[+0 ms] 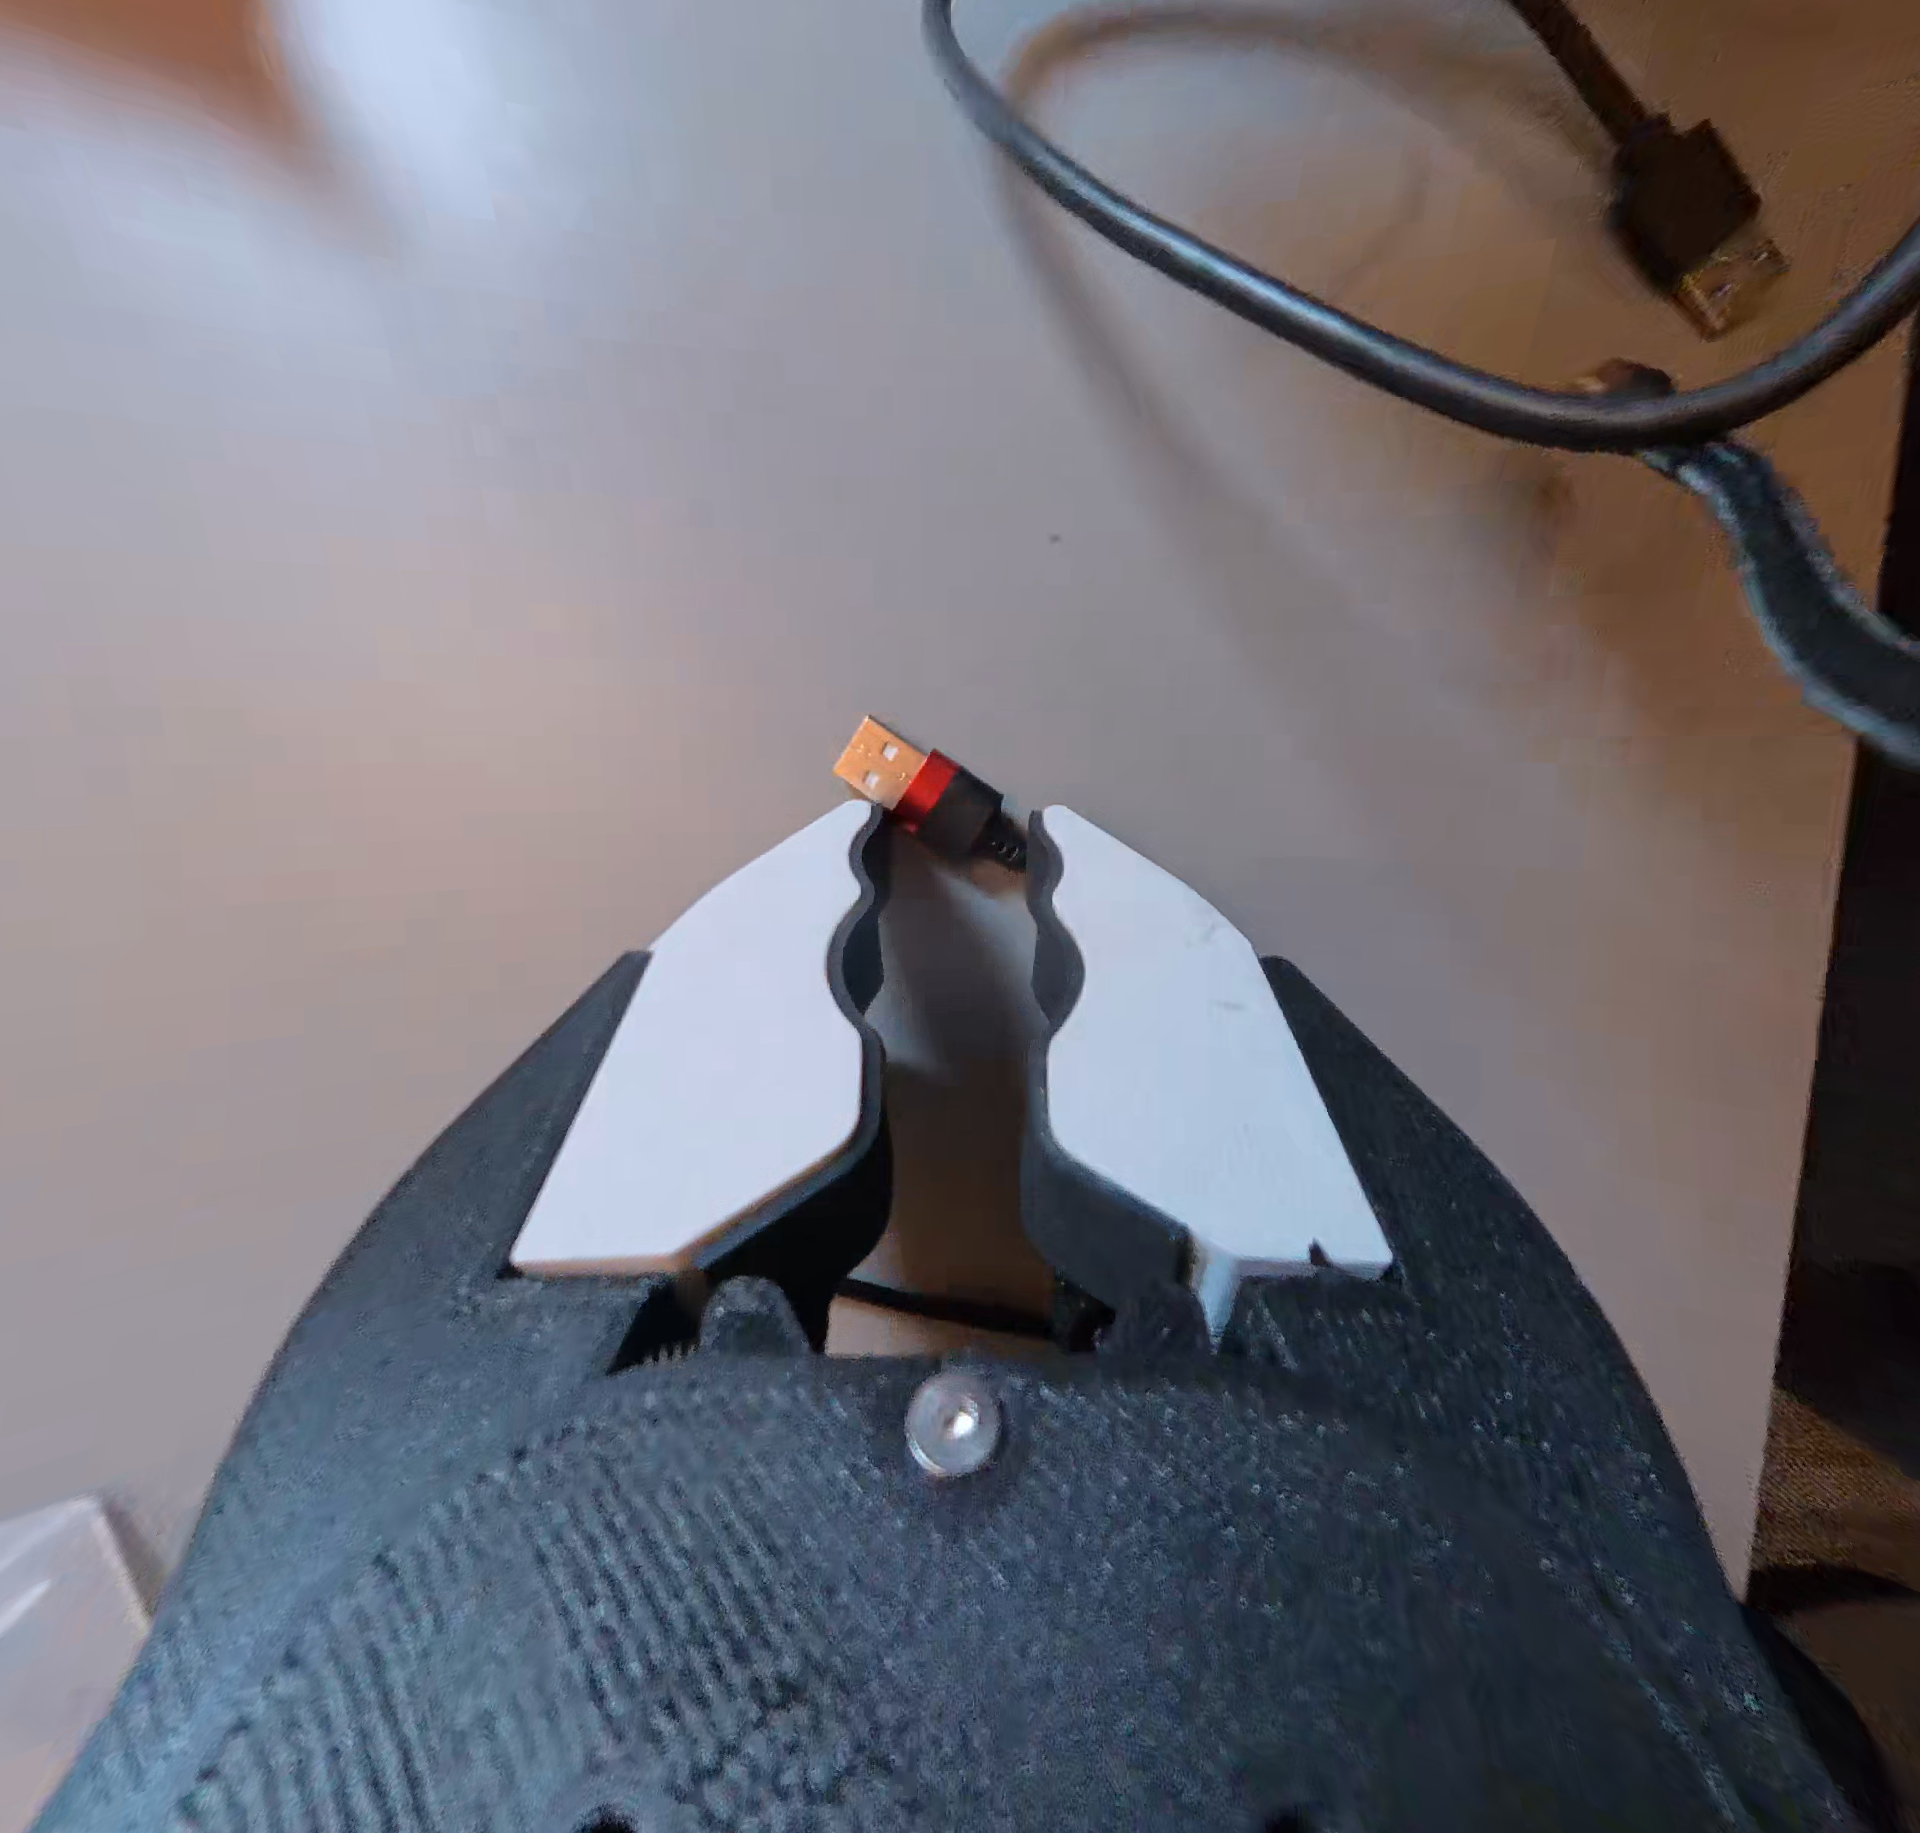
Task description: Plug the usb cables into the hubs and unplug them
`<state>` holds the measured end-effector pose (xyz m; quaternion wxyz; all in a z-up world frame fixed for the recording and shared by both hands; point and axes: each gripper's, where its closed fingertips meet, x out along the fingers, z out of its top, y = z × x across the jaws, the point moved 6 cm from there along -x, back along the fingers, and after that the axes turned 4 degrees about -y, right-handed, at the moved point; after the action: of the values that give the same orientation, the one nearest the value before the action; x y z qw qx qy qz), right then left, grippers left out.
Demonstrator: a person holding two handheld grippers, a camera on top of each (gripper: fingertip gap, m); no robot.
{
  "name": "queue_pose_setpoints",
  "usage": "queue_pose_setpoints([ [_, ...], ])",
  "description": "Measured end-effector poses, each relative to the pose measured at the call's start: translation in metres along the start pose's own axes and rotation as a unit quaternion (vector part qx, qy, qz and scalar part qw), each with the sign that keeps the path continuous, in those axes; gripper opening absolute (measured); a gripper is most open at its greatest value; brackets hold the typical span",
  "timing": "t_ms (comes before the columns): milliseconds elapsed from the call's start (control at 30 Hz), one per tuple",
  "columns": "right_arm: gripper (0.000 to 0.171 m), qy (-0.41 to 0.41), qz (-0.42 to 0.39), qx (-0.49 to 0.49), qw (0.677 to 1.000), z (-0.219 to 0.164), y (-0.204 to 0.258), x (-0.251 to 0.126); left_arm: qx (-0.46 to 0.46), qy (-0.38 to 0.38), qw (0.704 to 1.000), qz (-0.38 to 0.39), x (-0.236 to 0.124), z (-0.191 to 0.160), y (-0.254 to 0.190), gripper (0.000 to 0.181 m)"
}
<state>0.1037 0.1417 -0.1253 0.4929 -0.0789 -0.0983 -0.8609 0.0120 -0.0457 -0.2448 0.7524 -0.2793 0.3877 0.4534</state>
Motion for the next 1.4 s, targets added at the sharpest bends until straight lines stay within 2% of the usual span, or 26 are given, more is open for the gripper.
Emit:
queue_pose_setpoints([
  [100,0.058,-0.007,0.020,0.010,1.000,0.000,0.003,0.001,0.002,-0.024,1.000,-0.020,-0.006,0.003,-0.014,0.025],
  [200,0.058,-0.012,0.030,0.020,0.999,0.000,0.004,0.000,0.005,-0.066,0.996,-0.060,-0.029,0.012,-0.029,0.025],
  [333,0.058,-0.024,0.042,0.031,0.998,0.002,0.004,-0.002,0.059,-0.119,0.982,-0.134,-0.085,0.025,-0.058,0.025],
  [400,0.058,-0.037,0.049,0.038,0.997,0.005,0.005,-0.003,0.093,-0.171,0.966,-0.169,-0.123,0.036,-0.069,0.025],
  [467,0.058,-0.049,0.051,0.043,0.997,0.007,0.004,-0.005,0.106,-0.220,0.951,-0.189,-0.156,0.044,-0.066,0.025],
  [533,0.058,-0.050,0.048,0.042,0.997,0.008,0.004,-0.005,0.079,-0.225,0.954,-0.183,-0.166,0.039,-0.042,0.025],
  [600,0.058,-0.046,0.043,0.041,0.997,0.007,0.003,-0.005,0.007,-0.194,0.969,-0.152,-0.151,0.027,-0.002,0.025],
  [667,0.058,-0.043,0.040,0.042,0.997,0.006,0.002,-0.005,-0.051,-0.130,0.979,-0.149,-0.120,0.006,0.028,0.025],
  [800,0.058,-0.037,0.036,0.045,0.998,0.003,0.000,-0.004,-0.090,0.001,0.994,-0.068,-0.065,-0.029,0.064,0.023],
  [867,0.058,-0.034,0.032,0.047,0.998,0.001,-0.002,-0.005,-0.080,0.039,0.996,0.003,-0.055,-0.034,0.074,0.023],
  [967,0.058,-0.032,0.028,0.050,0.998,0.000,-0.004,-0.005,-0.097,0.067,0.987,0.106,-0.058,-0.037,0.083,0.025],
  [1033,0.058,-0.030,0.026,0.048,0.998,0.000,-0.004,-0.005,-0.129,0.057,0.980,0.138,-0.065,-0.038,0.079,0.030],
  [1100,0.058,-0.027,0.025,0.044,0.998,0.000,-0.003,-0.005,-0.188,0.012,0.974,0.128,-0.064,-0.036,0.067,0.033],
  [1300,0.058,-0.025,0.028,0.040,0.998,0.001,-0.001,-0.002,-0.283,-0.030,0.939,0.196,-0.036,-0.052,0.058,0.042],
  [1400,0.058,-0.021,0.027,0.037,0.999,0.001,0.001,0.000,-0.275,-0.044,0.933,0.227,-0.032,-0.048,0.062,0.025],
])
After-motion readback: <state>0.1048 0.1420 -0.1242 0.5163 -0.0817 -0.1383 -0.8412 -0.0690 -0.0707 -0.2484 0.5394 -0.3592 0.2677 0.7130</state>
